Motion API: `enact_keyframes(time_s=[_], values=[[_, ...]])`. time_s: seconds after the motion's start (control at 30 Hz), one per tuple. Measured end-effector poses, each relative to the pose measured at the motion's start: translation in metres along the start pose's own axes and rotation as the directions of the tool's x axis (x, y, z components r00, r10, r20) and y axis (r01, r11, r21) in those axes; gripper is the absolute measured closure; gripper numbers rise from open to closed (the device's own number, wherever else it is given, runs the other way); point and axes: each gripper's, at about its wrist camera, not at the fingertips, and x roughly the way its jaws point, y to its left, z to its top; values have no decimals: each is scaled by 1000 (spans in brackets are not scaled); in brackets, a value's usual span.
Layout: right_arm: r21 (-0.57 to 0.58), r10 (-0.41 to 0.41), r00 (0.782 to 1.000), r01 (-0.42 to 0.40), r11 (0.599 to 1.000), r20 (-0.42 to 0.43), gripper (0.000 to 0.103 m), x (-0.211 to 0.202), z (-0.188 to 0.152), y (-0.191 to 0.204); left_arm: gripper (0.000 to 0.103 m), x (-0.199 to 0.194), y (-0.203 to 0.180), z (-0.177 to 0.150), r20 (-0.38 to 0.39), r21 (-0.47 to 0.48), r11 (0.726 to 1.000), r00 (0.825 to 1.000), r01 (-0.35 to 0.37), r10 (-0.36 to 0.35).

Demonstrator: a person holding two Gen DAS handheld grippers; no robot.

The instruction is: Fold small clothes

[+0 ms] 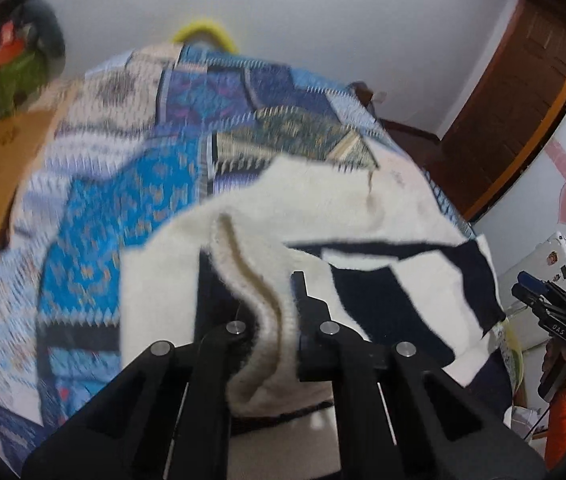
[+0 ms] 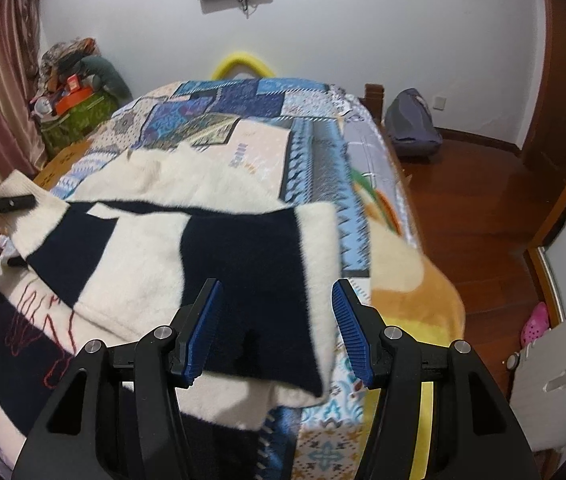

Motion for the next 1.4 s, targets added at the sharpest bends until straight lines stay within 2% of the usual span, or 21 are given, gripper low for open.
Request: enact_keyframes(time_s=[0.1,0.2,0.4,0.5,0.57,0.7,0.83,1.0,1.13,1.3,1.4], values=[[11,2,1000,-2,1000,7,50,1,5,-2,97,-14,1,13,47,-19,1000,999,22,-21],[9,22,1000,-22,1000,5,50,6,7,2,97,-14,10,15,43,-38,999,999,15,-14],[-40,70,995,-73,997,-64,50,30,-1,22,97,24,49,-11,-94,-97,995,995,-39,30],[-72,77,993,-84,994,-92,50,39,-5,34,91,37,64,-23,-160,-104,994,987,-39,22],[-80,78,991,-87,993,-108,50,43,-7,36,85,34,71,-26,-163,-96,993,985,-73,57],[-115,51,991,-66,991,-128,50,50,-12,42,85,21,85,-26,-141,-68,984,978,-164,153],[-109,48,991,-62,992,-127,50,47,-14,41,85,13,105,-34,-161,-53,970,960,-238,227],[-95,50,993,-60,994,-111,50,30,-12,40,83,-10,106,-47,-142,-55,972,965,-229,219],[-108,33,997,-41,993,-69,44,2,-13,41,65,-31,88,-56,-106,-43,979,975,-200,195],[-119,33,998,-39,992,-49,44,-28,-23,37,55,-50,65,-74,-88,-23,987,983,-162,159],[-118,33,997,-41,992,-67,43,-35,-34,37,55,-55,60,-89,-96,-40,990,986,-138,133]])
